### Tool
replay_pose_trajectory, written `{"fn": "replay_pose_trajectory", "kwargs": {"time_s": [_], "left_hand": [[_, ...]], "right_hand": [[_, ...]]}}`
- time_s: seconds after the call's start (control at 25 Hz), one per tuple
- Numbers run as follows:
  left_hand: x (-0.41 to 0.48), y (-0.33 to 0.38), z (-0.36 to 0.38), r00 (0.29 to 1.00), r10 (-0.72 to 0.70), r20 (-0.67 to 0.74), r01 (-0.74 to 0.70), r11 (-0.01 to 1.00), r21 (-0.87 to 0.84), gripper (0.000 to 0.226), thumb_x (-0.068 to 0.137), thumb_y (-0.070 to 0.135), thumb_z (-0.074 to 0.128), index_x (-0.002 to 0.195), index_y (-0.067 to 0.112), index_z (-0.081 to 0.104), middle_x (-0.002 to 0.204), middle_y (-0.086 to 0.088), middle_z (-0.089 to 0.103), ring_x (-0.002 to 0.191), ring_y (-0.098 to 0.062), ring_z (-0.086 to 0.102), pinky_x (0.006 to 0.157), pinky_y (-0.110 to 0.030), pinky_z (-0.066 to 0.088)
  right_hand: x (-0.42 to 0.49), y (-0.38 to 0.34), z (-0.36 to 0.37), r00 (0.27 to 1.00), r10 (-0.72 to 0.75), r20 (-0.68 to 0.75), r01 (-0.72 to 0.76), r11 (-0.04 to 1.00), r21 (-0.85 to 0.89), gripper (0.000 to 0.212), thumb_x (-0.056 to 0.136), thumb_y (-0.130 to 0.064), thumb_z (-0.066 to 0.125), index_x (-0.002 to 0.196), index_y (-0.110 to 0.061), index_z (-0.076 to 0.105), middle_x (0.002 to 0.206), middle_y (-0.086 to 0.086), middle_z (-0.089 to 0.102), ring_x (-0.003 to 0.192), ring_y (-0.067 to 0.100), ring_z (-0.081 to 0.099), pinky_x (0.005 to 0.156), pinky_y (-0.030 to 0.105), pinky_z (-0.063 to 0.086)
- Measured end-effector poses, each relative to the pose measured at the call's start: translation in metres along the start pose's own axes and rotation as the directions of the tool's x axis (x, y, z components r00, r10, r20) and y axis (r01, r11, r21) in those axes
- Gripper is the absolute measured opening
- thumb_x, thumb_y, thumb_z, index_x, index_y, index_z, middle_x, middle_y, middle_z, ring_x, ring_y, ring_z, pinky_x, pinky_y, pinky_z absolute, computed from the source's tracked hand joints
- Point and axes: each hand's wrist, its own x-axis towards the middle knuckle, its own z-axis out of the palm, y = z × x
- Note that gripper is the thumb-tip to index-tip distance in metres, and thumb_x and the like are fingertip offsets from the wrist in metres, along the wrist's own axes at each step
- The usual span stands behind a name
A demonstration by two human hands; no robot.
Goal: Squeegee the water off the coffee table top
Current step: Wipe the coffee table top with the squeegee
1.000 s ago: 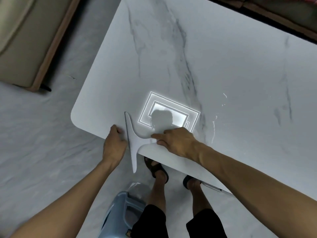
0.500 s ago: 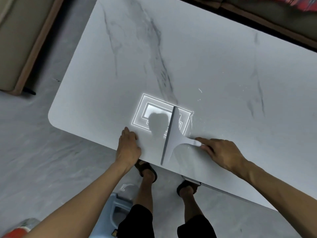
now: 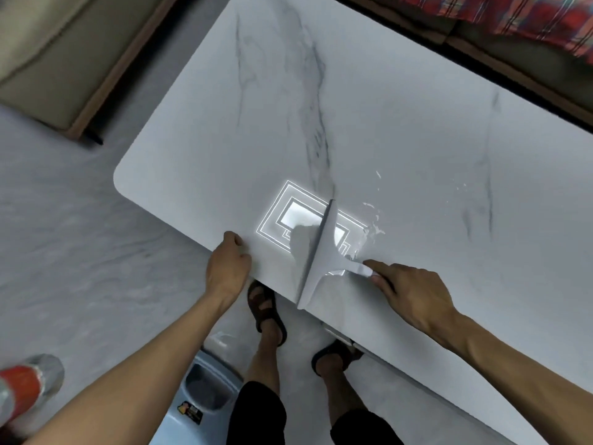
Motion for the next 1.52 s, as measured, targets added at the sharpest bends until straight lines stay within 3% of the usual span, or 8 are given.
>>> {"fn": "replay_pose_trajectory", "kwargs": {"time_s": [0.2,0.4,0.56,0.76,0.96,1.12,1.24,1.52], "left_hand": [[0.026,-0.047,-0.051,0.968,-0.106,-0.229,0.076,0.988,-0.137,0.014,0.086,0.005,0.049,0.089,0.019,0.048,0.080,0.008,0.054,0.072,-0.012,0.052,0.056,-0.020,0.035],[0.052,-0.076,-0.081,0.953,-0.161,-0.256,0.110,0.973,-0.202,0.013,0.088,0.006,0.052,0.095,0.016,0.049,0.098,0.004,0.054,0.090,-0.014,0.051,0.075,-0.026,0.039],[0.070,-0.088,-0.091,0.959,-0.146,-0.244,0.107,0.980,-0.166,0.022,0.084,0.008,0.056,0.102,0.018,0.048,0.104,0.005,0.051,0.091,-0.015,0.050,0.076,-0.028,0.039],[0.083,-0.074,-0.076,0.992,-0.054,-0.117,0.044,0.995,-0.089,0.026,0.084,0.009,0.058,0.100,0.024,0.044,0.097,0.007,0.052,0.081,-0.014,0.053,0.055,-0.015,0.031],[0.079,-0.040,-0.041,1.000,0.014,0.009,-0.014,1.000,-0.007,0.032,0.080,0.002,0.054,0.103,0.023,0.046,0.101,0.005,0.055,0.093,-0.018,0.054,0.069,-0.027,0.043],[0.051,-0.003,-0.001,0.977,0.160,0.139,-0.166,0.985,0.036,0.031,0.077,0.001,0.052,0.096,0.024,0.043,0.103,0.000,0.053,0.094,-0.020,0.053,0.070,-0.029,0.040],[0.020,0.024,0.035,0.954,0.218,0.206,-0.235,0.970,0.060,0.031,0.076,0.000,0.052,0.092,0.024,0.041,0.104,0.000,0.051,0.094,-0.021,0.051,0.073,-0.029,0.039],[-0.041,0.053,0.097,0.951,0.242,0.195,-0.278,0.943,0.182,0.027,0.074,-0.002,0.051,0.098,0.011,0.050,0.110,-0.007,0.045,0.100,-0.028,0.049,0.090,-0.036,0.044]], "right_hand": [[0.098,-0.096,0.016,0.917,-0.381,0.118,0.384,0.923,-0.005,0.039,0.101,-0.046,0.029,0.138,-0.044,0.042,0.097,-0.004,0.065,0.083,0.022,0.065,0.062,0.029,0.041],[0.182,-0.187,0.028,0.860,-0.490,0.144,0.499,0.865,-0.040,0.039,0.101,-0.047,0.026,0.134,-0.043,0.046,0.101,-0.003,0.067,0.089,0.025,0.063,0.065,0.029,0.033],[0.223,-0.225,0.030,0.881,-0.444,0.162,0.452,0.892,-0.012,0.038,0.101,-0.046,0.026,0.131,-0.040,0.049,0.102,0.000,0.068,0.095,0.029,0.064,0.073,0.034,0.046],[0.210,-0.197,0.030,0.923,-0.366,0.114,0.367,0.930,0.012,0.039,0.102,-0.046,0.025,0.137,-0.044,0.043,0.104,-0.001,0.068,0.095,0.027,0.064,0.067,0.032,0.040],[0.151,-0.119,0.031,0.986,-0.159,0.059,0.156,0.986,0.059,0.039,0.102,-0.046,0.024,0.138,-0.048,0.038,0.098,-0.008,0.068,0.091,0.024,0.065,0.067,0.032,0.042],[0.079,-0.042,0.026,1.000,0.024,0.010,-0.025,0.994,0.107,0.036,0.101,-0.048,0.027,0.135,-0.054,0.037,0.092,-0.014,0.065,0.087,0.020,0.064,0.068,0.034,0.047],[0.021,0.014,0.023,0.991,0.134,-0.007,-0.132,0.981,0.141,0.037,0.096,-0.060,0.017,0.132,-0.064,0.026,0.093,-0.012,0.068,0.084,0.019,0.064,0.067,0.034,0.047],[-0.078,0.102,0.023,0.964,0.266,-0.015,-0.261,0.955,0.142,0.048,0.090,-0.073,0.002,0.126,-0.065,0.032,0.089,-0.021,0.068,0.074,0.011,0.060,0.060,0.028,0.042]]}}
